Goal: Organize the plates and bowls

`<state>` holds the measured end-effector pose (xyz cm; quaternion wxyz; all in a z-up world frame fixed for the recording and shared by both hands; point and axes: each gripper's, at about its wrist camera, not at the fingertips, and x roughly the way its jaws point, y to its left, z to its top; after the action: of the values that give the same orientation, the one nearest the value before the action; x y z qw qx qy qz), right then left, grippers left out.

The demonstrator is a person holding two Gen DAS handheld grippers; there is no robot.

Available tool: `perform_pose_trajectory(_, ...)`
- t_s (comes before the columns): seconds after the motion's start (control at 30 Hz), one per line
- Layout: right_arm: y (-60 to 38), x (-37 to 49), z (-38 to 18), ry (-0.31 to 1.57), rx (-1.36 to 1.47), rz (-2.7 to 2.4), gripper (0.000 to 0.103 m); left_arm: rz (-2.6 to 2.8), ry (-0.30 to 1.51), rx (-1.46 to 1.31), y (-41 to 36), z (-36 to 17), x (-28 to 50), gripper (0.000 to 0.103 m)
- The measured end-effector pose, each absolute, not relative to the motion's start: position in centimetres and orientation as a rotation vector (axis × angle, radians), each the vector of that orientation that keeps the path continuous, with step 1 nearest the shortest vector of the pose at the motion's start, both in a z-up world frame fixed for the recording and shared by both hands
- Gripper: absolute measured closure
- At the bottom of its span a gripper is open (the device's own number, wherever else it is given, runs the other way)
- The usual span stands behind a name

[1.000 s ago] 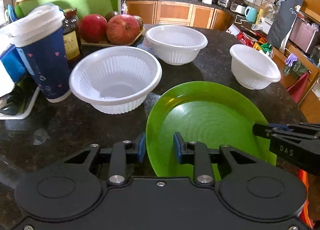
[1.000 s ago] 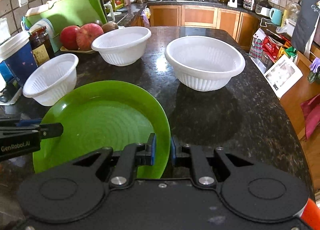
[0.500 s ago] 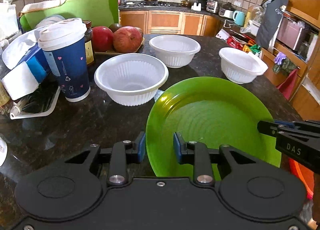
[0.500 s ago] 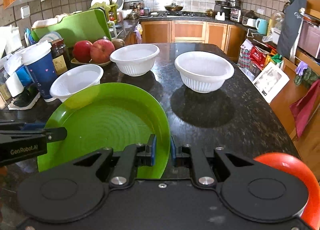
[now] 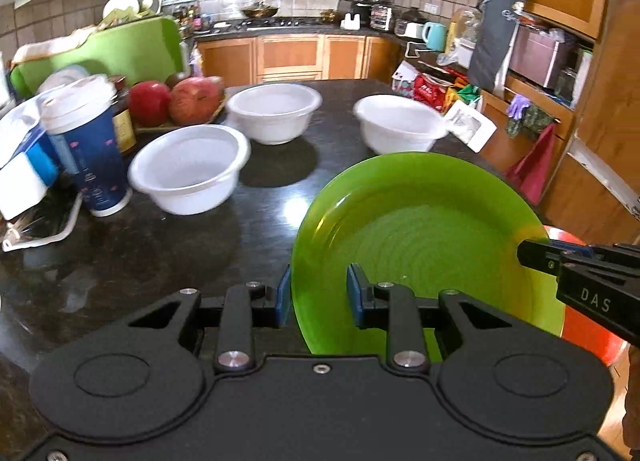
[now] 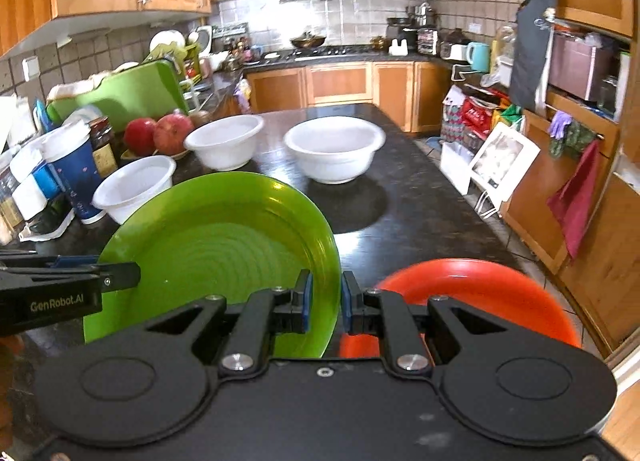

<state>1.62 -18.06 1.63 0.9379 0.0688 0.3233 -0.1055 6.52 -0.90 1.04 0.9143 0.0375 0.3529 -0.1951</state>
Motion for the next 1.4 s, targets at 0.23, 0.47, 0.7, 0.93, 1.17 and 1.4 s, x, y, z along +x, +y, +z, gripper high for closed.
perform_pose_trajectory(0.23,-24.8,-2.1,1.9,0.651,0.144,-0.267,0.086,-0.433,0.721,0.090,-7.2,1.1,4.7,0.066)
perform_pose_trajectory(0.47,-31.2,-3.9,0.4,0.690,0.149,-0.269,0.086,-0.425,0.754,0.092,-12.4,-0.1,4.3,0.066)
perform_pose_trajectory(0.7,-34.7,-3.3,-1.7,0.735,0.157,-0.215,0.086,-0.369,0.797,0.087,-14.7,-1.5,4.1,0.066)
perform_pose_trajectory(0.93,-35.0,-2.2,-2.3,0.744,0.132,-0.158,0.086,-0.312,0.813,0.085,-15.5,-2.1,3.5,0.066)
perform_pose_trajectory(1.17,-35.0,-2.6,-2.1,0.716,0.110,-0.127,0.081,-0.288,0.784,0.088,-16.1,-1.7,2.2,0.051)
perform_pose_trajectory(1.4,-34.0,-3.7,-1.1,0.573,0.009,-0.147,0.076,-0.231,0.724,0.059,-15.4,-0.6,1.0,0.036)
